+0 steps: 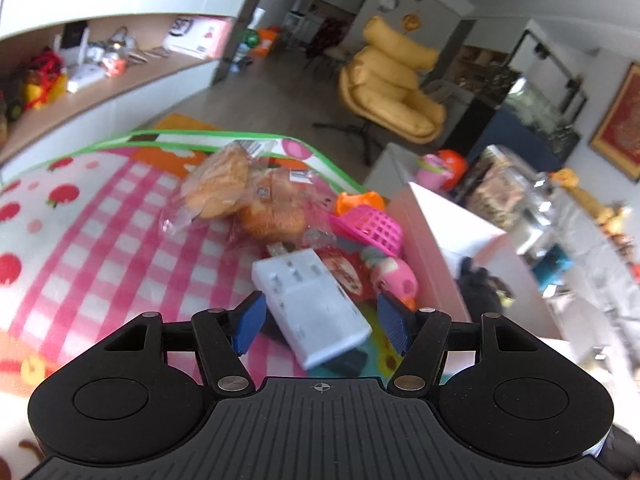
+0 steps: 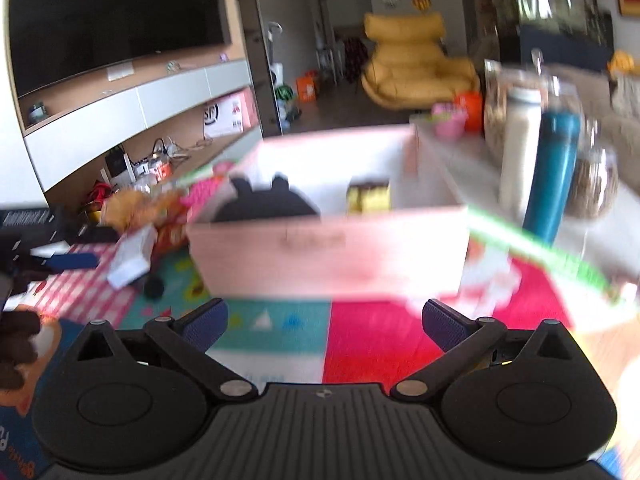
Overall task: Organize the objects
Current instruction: 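Drop the plush cat into the pink box with the left gripper while the right drops the tin, then grasp the white plastic tray with the left gripper while the right grasps a black cylinder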
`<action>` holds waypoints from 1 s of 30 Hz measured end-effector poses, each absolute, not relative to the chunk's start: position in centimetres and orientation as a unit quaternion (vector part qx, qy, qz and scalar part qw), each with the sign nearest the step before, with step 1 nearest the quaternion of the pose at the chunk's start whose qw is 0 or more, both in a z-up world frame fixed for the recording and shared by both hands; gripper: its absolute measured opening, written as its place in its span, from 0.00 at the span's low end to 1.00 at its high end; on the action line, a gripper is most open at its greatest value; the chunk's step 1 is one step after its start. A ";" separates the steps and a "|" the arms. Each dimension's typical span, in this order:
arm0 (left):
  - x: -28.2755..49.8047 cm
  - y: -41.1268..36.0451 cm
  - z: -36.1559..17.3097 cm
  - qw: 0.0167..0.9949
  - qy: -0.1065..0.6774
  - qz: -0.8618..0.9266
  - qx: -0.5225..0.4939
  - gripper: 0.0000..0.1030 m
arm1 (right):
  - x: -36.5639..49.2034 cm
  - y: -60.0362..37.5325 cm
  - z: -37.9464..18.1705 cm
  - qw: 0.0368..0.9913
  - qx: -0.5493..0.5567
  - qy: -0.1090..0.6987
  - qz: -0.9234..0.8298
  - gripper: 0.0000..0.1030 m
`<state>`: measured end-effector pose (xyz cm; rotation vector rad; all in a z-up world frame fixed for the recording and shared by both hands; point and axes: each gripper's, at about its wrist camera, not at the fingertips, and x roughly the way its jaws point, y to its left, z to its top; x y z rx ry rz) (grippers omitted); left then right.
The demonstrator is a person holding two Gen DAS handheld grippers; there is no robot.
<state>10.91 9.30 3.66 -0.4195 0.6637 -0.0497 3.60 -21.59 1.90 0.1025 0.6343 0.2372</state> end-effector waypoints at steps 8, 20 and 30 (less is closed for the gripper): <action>14.2 6.4 1.2 0.922 0.358 0.032 -0.143 0.67 | 3.0 -20.5 0.5 0.938 0.035 0.325 0.115 1.00; 11.1 7.6 1.2 0.931 0.344 -0.005 -0.123 0.51 | 3.8 -20.5 0.2 0.926 0.038 0.360 0.105 1.00; 2.8 13.2 1.0 0.943 0.307 -0.022 -0.127 0.51 | 4.3 -18.2 0.0 0.921 -0.023 0.381 0.075 1.00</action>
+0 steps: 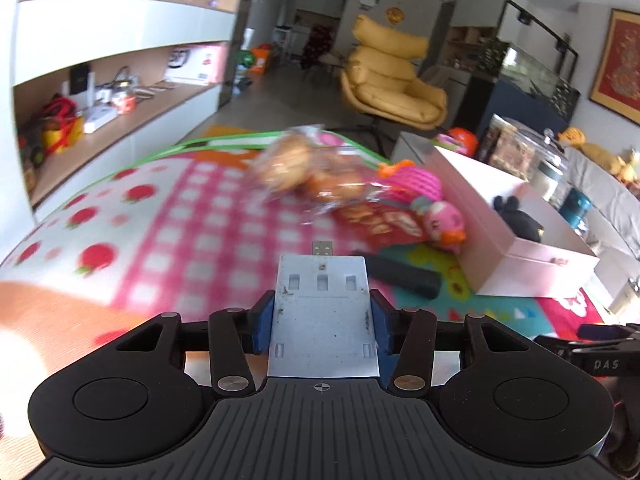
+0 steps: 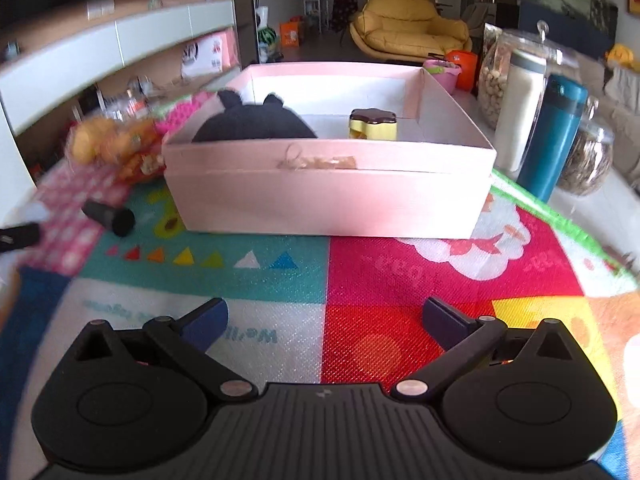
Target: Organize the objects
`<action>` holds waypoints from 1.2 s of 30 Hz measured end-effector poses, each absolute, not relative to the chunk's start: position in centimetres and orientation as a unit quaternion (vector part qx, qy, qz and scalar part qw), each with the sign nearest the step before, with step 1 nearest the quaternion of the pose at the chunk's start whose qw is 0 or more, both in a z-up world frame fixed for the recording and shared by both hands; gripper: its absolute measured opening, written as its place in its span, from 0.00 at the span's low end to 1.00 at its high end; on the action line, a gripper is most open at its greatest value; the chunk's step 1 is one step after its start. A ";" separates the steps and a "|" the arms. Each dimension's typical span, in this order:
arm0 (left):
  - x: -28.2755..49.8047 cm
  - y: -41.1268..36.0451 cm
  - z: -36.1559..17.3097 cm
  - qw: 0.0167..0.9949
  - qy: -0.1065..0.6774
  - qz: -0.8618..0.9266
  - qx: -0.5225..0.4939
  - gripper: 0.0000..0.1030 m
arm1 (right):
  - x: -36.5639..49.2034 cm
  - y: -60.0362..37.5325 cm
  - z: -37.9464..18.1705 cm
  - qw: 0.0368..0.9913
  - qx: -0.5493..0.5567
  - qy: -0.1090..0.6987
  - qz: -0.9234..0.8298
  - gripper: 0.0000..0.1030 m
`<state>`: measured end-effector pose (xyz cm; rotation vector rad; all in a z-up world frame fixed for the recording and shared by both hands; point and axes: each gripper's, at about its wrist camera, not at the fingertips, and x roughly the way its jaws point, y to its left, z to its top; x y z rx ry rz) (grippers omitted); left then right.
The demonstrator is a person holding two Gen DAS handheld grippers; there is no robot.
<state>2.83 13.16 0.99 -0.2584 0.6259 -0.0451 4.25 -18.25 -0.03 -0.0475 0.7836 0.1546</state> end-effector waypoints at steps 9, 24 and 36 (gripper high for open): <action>1.2 17.2 -0.3 0.943 0.282 0.005 -0.179 0.51 | 2.8 -9.4 2.4 0.912 -0.049 0.357 0.197 0.94; 0.5 18.5 -1.0 0.937 0.262 -0.007 -0.230 0.51 | 6.0 -1.8 1.7 0.927 -0.045 0.340 0.148 0.72; 0.4 18.5 -1.0 0.935 0.259 -0.009 -0.242 0.51 | 9.1 2.1 0.3 0.926 -0.029 0.363 0.094 0.80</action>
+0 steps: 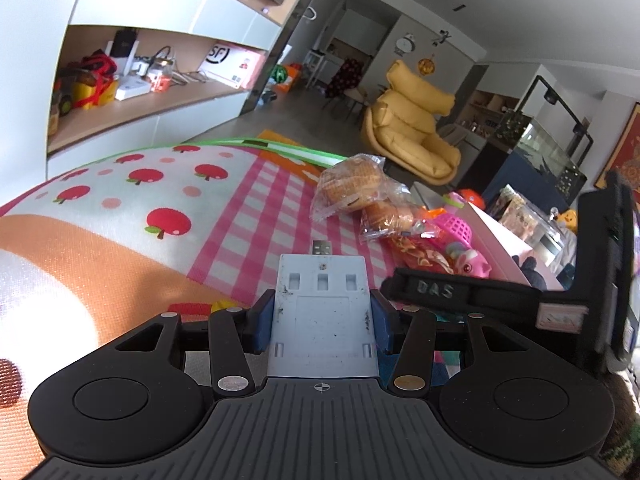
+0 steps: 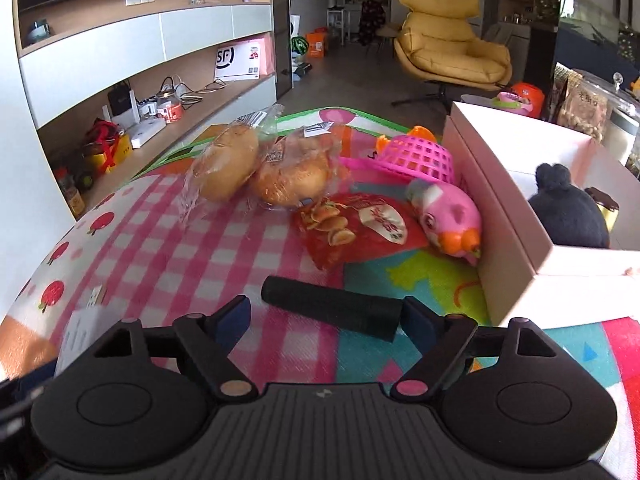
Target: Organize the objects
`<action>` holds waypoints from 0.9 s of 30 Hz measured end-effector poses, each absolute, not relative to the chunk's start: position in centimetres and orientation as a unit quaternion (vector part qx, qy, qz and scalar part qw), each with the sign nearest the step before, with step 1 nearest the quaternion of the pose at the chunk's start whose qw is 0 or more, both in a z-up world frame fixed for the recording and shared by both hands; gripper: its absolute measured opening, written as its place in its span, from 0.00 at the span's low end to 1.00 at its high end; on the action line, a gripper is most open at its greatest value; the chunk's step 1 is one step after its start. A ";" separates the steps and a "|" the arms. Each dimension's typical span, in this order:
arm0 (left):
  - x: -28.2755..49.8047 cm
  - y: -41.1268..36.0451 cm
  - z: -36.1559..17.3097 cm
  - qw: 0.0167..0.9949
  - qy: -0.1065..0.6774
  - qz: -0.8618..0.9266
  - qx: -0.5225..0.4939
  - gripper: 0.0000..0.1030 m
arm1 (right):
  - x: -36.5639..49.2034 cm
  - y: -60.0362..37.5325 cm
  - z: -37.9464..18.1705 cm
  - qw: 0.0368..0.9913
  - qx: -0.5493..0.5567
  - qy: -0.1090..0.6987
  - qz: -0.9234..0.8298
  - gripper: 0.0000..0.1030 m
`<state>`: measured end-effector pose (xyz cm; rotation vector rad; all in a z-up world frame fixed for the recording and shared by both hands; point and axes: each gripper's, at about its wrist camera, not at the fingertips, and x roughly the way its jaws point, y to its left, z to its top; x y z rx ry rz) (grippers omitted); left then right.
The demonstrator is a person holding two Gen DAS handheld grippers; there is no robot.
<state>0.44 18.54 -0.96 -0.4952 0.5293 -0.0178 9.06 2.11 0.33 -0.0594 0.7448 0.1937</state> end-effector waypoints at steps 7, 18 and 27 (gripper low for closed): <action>0.4 18.5 -1.0 0.935 0.259 -0.008 -0.242 0.51 | 9.0 2.3 0.5 0.925 -0.057 0.357 0.115 0.74; 0.4 18.4 -1.0 0.936 0.261 -0.006 -0.238 0.51 | 4.5 -3.9 2.5 0.907 -0.115 0.378 0.148 0.74; 0.5 16.6 -0.4 0.942 0.280 0.010 -0.187 0.51 | 2.3 -11.0 4.1 0.922 -0.103 0.354 0.120 0.74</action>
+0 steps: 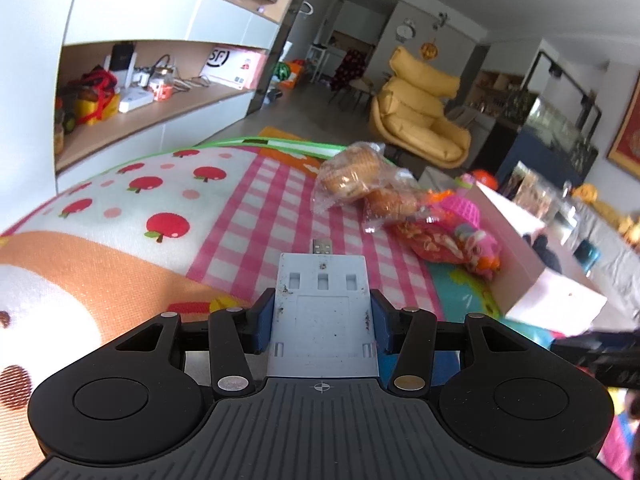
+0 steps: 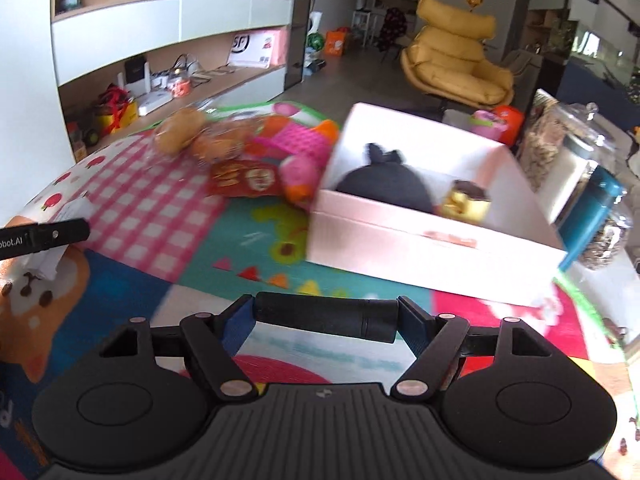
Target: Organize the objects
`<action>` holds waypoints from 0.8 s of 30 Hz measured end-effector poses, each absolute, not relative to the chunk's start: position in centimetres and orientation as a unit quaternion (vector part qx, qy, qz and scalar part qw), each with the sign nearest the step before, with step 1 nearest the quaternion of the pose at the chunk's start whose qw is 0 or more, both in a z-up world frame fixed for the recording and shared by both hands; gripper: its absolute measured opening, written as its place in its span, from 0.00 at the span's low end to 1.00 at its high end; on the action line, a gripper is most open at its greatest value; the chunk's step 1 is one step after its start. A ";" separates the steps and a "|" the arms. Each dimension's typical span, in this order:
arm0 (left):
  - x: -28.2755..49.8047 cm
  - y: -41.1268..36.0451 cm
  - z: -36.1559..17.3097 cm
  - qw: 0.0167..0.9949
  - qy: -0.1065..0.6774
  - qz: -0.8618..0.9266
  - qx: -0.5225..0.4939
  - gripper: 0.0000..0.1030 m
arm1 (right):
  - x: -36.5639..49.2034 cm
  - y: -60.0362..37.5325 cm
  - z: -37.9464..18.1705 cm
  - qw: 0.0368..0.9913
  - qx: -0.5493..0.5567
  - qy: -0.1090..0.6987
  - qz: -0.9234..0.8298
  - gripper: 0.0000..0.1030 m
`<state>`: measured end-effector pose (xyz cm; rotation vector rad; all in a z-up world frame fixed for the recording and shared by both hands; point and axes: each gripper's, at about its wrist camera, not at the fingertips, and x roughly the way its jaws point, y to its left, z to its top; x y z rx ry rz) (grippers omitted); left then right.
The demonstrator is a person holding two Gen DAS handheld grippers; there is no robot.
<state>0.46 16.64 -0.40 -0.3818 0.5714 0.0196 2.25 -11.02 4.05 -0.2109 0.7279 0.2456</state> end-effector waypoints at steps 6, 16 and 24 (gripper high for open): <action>0.6 12.4 1.5 0.938 0.307 -0.051 -0.153 0.51 | 1.5 -15.3 5.3 0.937 -0.075 0.325 0.105 0.74; 6.9 3.6 11.6 0.952 0.248 -0.151 -0.094 0.51 | -1.2 -19.2 4.9 0.954 -0.074 0.270 0.105 0.74; 20.4 -5.5 11.3 0.933 0.281 -0.191 -0.121 0.50 | -1.0 -20.5 5.4 0.963 -0.074 0.237 0.105 0.74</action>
